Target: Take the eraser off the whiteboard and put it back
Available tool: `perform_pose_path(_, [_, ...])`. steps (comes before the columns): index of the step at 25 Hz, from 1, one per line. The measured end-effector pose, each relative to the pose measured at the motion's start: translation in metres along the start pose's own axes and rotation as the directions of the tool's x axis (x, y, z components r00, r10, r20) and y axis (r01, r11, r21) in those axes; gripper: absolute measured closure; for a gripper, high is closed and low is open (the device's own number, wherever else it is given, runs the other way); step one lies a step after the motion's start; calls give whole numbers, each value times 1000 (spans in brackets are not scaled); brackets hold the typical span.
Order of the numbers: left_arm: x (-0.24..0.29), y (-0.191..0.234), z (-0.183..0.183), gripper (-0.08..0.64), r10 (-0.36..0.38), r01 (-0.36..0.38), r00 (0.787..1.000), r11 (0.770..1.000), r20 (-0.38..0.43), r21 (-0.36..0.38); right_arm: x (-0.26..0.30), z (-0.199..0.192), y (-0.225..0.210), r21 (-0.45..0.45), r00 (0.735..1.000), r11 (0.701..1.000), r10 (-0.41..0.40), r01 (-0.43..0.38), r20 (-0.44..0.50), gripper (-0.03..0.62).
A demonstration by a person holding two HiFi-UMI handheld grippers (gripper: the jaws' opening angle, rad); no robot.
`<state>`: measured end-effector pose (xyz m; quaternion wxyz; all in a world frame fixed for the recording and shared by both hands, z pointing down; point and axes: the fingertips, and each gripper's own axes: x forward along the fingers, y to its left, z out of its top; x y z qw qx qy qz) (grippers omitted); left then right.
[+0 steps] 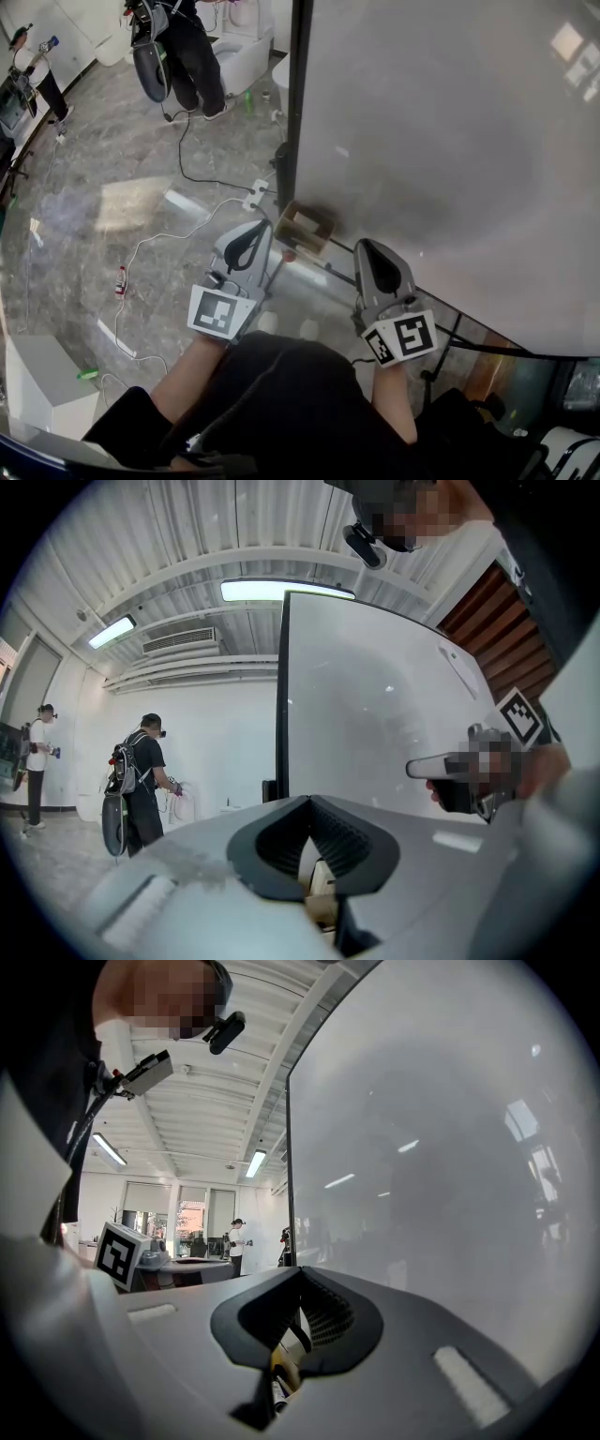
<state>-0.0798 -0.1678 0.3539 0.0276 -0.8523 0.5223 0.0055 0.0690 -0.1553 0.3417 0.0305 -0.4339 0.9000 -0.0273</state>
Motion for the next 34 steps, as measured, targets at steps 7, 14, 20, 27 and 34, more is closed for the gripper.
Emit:
perform_pose_path(7, [-1, -3, 2, 554, -9, 9, 1000, 1000, 7, 4, -2, -1, 1, -13, 1000, 1000, -1, 1, -9, 583])
perform_pose_path(14, [3, -7, 0, 555, -32, 32, 999, 999, 9, 14, -3, -2, -1, -20, 1000, 1000, -6, 6, -13, 583])
perform_pose_path(20, [5, -10, -1, 555, -47, 47, 999, 999, 2, 15, -6, 1, -2, -23, 1000, 1000, -19, 19, -10, 583])
perform_pose_path(27, [6, -6, -3, 554, -61, 61, 998, 998, 2, 10, -4, 0, 1, -28, 999, 999, -34, 34, -13, 583])
perform_pose_path(34, [6, 0, -6, 555, -74, 74, 997, 997, -6, 3, 0, -1, 5, -32, 999, 998, -47, 47, -15, 583])
